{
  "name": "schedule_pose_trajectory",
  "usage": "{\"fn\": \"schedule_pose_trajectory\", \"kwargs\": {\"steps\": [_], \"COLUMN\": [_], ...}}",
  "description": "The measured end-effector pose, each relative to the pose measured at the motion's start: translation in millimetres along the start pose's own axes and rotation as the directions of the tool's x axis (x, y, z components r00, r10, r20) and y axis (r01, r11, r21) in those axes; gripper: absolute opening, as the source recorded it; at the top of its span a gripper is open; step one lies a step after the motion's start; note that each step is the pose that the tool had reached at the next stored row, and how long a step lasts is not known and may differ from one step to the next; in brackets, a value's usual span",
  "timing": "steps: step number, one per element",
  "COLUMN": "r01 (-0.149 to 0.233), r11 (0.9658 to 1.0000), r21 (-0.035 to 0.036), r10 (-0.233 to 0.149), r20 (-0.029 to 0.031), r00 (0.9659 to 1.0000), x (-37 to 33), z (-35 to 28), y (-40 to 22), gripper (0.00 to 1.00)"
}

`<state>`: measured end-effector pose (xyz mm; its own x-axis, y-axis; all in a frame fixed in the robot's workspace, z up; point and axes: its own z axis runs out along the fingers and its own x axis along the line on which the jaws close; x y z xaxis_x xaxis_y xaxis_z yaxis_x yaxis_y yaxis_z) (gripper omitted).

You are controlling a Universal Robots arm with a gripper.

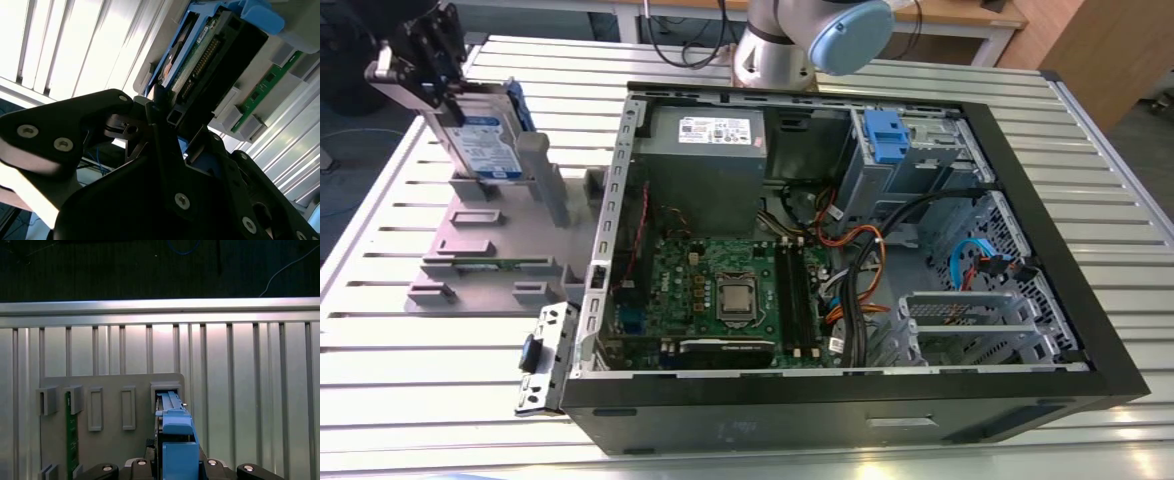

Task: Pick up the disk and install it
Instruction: 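Pick up the disk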

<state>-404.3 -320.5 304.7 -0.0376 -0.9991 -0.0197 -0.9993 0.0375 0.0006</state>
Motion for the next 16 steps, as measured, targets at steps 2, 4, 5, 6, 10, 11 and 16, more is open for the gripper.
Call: {"fn": "schedule_pose_trajectory", "kwargs": {"steps": [2, 4, 5, 6, 10, 11, 16], "r01": [0.000, 0.000, 0.000, 0.000, 0.000, 0.000, 0.000], "r11": [1.0000, 1.0000, 1.0000, 1.0000, 1.0000, 1.0000, 1.0000], "r21": [0.0001, 0.0001, 0.0001, 0.0000, 0.0000, 0.0000, 0.0001], "r10": [0.000, 0.000, 0.000, 0.000, 0.000, 0.000, 0.000], "r20": [0.0001, 0.0000, 0.0000, 0.0000, 0.0000, 0.0000, 0.0000], "r00": [1.0000, 1.0000, 1.0000, 1.0000, 1.0000, 1.0000, 1.0000], "x": [0.0, 0.0, 0.0, 0.0, -0.1, -0.1, -0.1], "z": [-0.4, -0.8, -1.0, -1.3, -2.3, -2.5, -3.7], "y": [0.0, 0.0, 0.0, 0.0, 0.0, 0.0, 0.0], "gripper": [0.36, 0.36, 0.36, 0.36, 0.36, 0.36, 0.36]}}
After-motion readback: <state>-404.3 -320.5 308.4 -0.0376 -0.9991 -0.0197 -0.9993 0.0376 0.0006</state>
